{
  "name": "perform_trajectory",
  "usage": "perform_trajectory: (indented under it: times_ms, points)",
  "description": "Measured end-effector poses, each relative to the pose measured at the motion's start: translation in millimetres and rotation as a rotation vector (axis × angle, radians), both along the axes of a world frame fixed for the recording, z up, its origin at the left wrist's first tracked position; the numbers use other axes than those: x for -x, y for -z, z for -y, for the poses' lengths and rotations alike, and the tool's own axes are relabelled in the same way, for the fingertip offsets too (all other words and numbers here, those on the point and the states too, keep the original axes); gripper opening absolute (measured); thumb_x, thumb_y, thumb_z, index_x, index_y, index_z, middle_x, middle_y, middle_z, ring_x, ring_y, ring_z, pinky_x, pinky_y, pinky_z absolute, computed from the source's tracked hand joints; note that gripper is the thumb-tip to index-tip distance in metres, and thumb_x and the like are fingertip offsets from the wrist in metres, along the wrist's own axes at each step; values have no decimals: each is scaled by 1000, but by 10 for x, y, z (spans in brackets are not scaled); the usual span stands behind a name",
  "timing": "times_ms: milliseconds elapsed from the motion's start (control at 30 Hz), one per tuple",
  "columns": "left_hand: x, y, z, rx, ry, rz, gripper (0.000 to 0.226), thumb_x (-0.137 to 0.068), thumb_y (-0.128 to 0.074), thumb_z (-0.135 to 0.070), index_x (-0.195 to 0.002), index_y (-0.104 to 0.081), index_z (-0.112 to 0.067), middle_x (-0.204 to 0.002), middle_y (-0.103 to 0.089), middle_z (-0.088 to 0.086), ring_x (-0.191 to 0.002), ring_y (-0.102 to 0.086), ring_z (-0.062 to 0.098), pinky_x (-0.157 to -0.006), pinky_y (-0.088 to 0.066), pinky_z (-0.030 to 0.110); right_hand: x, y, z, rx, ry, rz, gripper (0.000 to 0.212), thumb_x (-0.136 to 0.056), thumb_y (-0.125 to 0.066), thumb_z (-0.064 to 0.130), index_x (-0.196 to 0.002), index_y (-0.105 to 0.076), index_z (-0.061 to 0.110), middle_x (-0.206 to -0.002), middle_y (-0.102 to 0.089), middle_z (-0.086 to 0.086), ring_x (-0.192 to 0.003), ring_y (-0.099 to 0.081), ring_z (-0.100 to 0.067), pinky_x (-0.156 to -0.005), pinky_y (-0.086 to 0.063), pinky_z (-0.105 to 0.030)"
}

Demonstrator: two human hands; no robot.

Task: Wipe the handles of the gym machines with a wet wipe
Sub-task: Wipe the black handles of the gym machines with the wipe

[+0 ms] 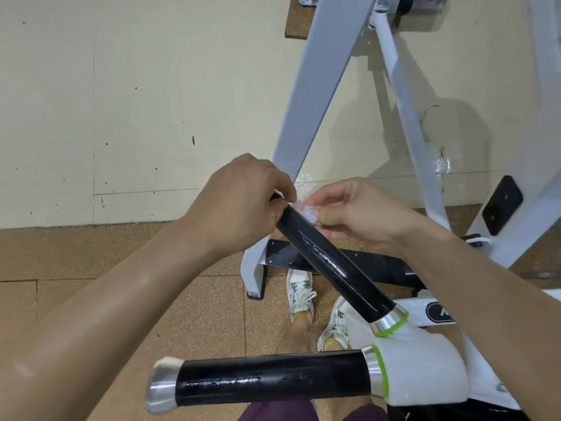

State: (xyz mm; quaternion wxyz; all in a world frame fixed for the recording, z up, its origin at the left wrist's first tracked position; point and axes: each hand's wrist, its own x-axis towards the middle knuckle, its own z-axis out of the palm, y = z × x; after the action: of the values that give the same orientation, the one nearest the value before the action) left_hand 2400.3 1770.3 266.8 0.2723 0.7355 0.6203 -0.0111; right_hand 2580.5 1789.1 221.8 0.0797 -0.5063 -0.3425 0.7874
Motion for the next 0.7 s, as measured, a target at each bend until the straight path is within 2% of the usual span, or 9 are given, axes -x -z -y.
perform_trajectory:
  times_ms: [100, 200, 267, 333, 433, 500, 633, 700]
  points:
    - [-88, -52, 24, 40, 39, 1, 14, -87, -60, -32, -97, -70, -34, -94, -67, -8, -94, -53, 16, -77, -45, 34, 62, 16, 43, 166, 160, -138, 13, -84, -62, -2, -85, -70, 8, -77, -70, -11, -69, -69, -18, -66, -58, -28]
    - [-111, -91, 73, 37, 95, -27, 16, -88, -59, -38, -99, -69, -34, -95, -66, -9, -94, -54, 17, -76, -45, 34, -42, 3, 125, 27, 98, -18, 17, -85, -62, -6, -81, -69, 8, -79, -69, -14, -66, -68, -16, -65, -57, -26]
    - [-117, -118, 141, 12, 86, -31, 21, -86, -59, -44, -98, -70, -31, -97, -67, -8, -94, -56, 18, -75, -46, 34, -160, -37, 168, -70, 6, 69, 17, -85, -62, -8, -79, -70, 6, -78, -67, -24, -70, -64, -25, -76, -55, -37]
    - [-131, -136, 221, -48, 48, -54, 31, -83, -59, -50, -101, -70, -27, -100, -67, -7, -93, -58, 19, -74, -47, 33, -191, -83, 172, -75, -2, 84, 11, -84, -63, -6, -85, -70, 2, -79, -65, -30, -72, -60, -29, -77, -51, -40]
    - [-171, -142, 263, -88, 2, -110, 39, -80, -58, -55, -97, -70, -22, -96, -66, -3, -87, -60, 23, -71, -48, 36, -97, -83, 178, -42, 131, 45, 8, -82, -69, 2, -84, -69, 10, -80, -68, -15, -63, -66, -16, -58, -53, -23]
    - [-199, -167, 243, -65, -18, -152, 39, -81, -59, -56, -96, -70, -21, -96, -66, -2, -84, -61, 22, -70, -48, 36, -114, -108, 198, -69, 116, 63, 7, -82, -69, 1, -81, -68, 8, -74, -67, -14, -56, -64, -12, -52, -52, -20]
    - [-309, -264, 281, -11, -7, -182, 39, -83, -56, -56, -100, -68, -23, -102, -63, -2, -92, -58, 20, -73, -48, 35, -367, -213, 241, -115, -50, 88, 4, -82, -68, -2, -80, -68, 1, -68, -62, -21, -59, -57, -23, -64, -53, -31]
    - [-414, -326, 389, -6, 0, -148, 40, -82, -54, -59, -102, -68, -27, -101, -60, -4, -95, -55, 19, -73, -48, 35, -306, -204, 261, -115, 29, 67, 8, -83, -67, -2, -79, -68, 5, -70, -62, -18, -58, -60, -17, -60, -55, -26]
